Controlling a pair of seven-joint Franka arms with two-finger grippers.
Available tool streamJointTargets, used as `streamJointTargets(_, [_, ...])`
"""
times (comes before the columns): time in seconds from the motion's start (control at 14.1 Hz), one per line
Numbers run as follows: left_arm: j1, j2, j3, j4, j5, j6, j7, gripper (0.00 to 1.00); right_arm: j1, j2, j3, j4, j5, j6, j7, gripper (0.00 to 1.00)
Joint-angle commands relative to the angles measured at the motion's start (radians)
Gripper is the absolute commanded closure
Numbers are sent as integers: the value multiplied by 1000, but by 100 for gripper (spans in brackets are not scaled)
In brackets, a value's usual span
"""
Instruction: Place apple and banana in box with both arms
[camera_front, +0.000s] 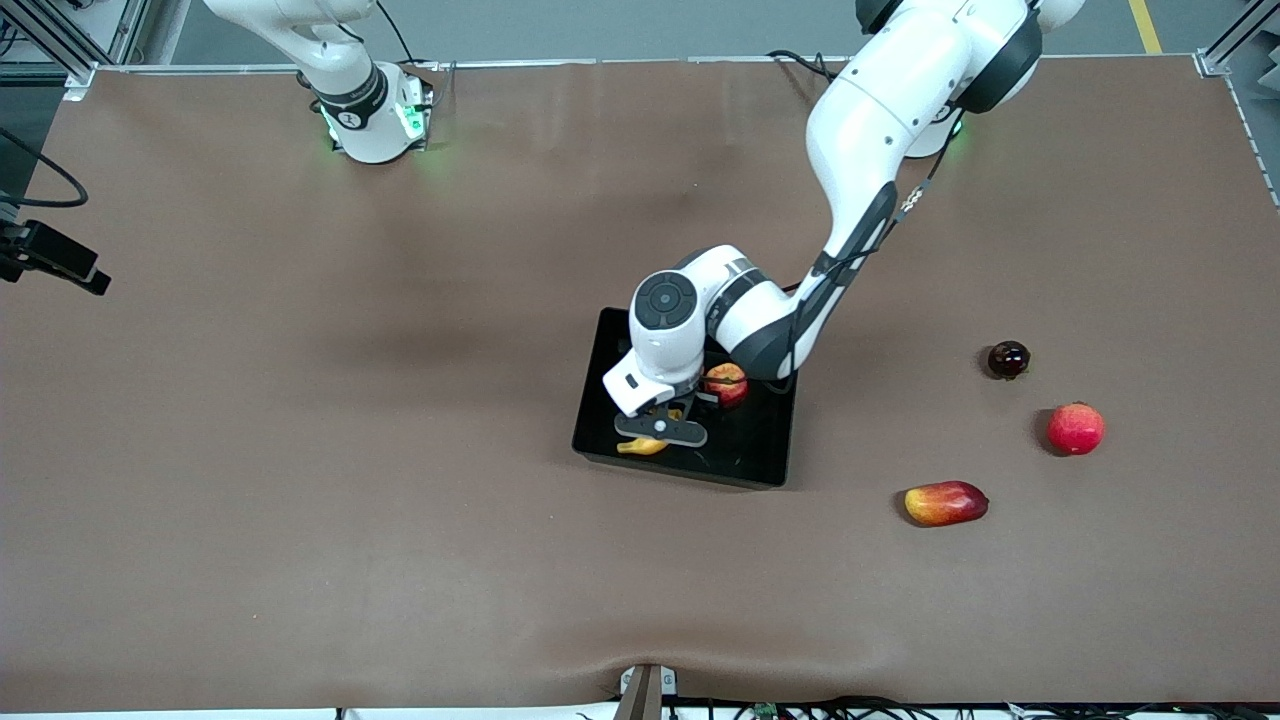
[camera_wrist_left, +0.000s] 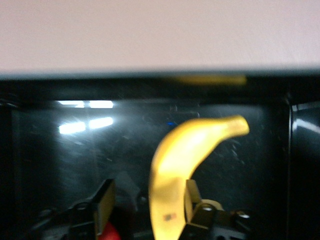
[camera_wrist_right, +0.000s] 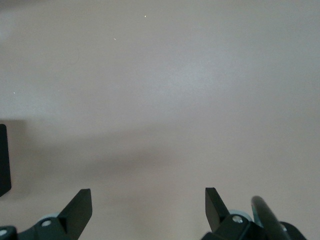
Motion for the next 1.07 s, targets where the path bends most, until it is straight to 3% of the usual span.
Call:
streamJointTargets(0.0, [46,-125,24,-10,-1,-104,7,0,-7,1,2,12,17,-6,14,0])
streamJointTargets(0.28, [264,-322,15,-15,-1,-256,45,0,-7,2,2,12,16,-6,12,0])
streamJointTargets(0.57, [426,-452,6,-15,-29,-340,236,0,-7,1,2,12,16,-6,12,0])
streamJointTargets(1.0, [600,-628,15,-87,-222,-463,568,0,0,-1,5,13,8,-10,8,0])
